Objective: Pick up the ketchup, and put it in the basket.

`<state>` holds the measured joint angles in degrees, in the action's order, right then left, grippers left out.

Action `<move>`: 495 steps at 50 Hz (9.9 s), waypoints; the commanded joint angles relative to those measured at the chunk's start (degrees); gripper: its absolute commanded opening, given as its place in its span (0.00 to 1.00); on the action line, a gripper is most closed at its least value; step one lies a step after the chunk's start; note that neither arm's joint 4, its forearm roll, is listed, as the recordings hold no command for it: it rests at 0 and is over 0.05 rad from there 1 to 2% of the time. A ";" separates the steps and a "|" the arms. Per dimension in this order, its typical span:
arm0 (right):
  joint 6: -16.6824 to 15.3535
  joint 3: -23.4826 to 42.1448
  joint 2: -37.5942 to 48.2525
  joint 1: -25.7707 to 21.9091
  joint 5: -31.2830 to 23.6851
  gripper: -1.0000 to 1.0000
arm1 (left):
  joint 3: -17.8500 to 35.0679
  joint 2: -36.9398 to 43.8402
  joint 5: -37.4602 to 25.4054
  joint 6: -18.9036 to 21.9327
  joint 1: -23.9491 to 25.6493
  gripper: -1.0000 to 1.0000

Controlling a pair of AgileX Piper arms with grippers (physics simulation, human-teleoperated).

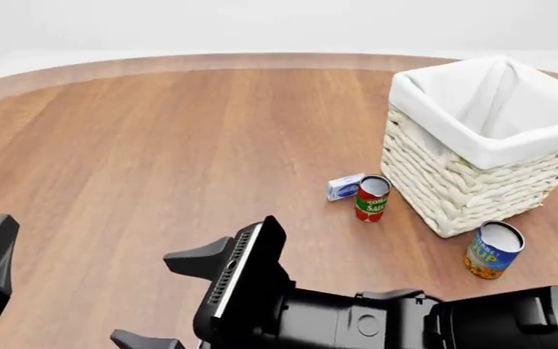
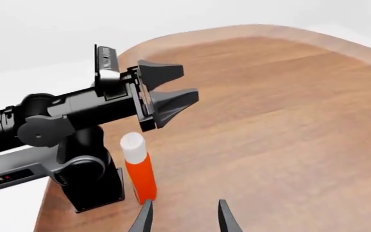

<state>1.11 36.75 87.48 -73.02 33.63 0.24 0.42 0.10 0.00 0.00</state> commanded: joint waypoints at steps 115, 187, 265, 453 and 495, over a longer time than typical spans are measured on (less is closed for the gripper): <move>13.20 16.75 15.58 -8.92 -10.06 1.00 | 0.00 0.00 0.00 0.00 0.00 1.00; 13.54 23.95 23.42 -8.38 -12.73 1.00 | 0.00 0.00 0.00 0.00 0.00 1.00; 11.95 36.68 31.89 -9.08 -18.72 1.00 | 0.00 0.00 0.00 0.00 0.00 1.00; 15.10 17.65 2.53 26.06 -9.17 0.00 | 0.00 0.00 0.00 0.00 0.00 1.00; 12.61 12.80 -11.49 43.86 -8.42 0.00 | 0.00 0.00 0.00 0.00 0.00 1.00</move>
<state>13.43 50.69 79.22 -33.04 24.79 0.24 0.42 0.10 0.00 0.00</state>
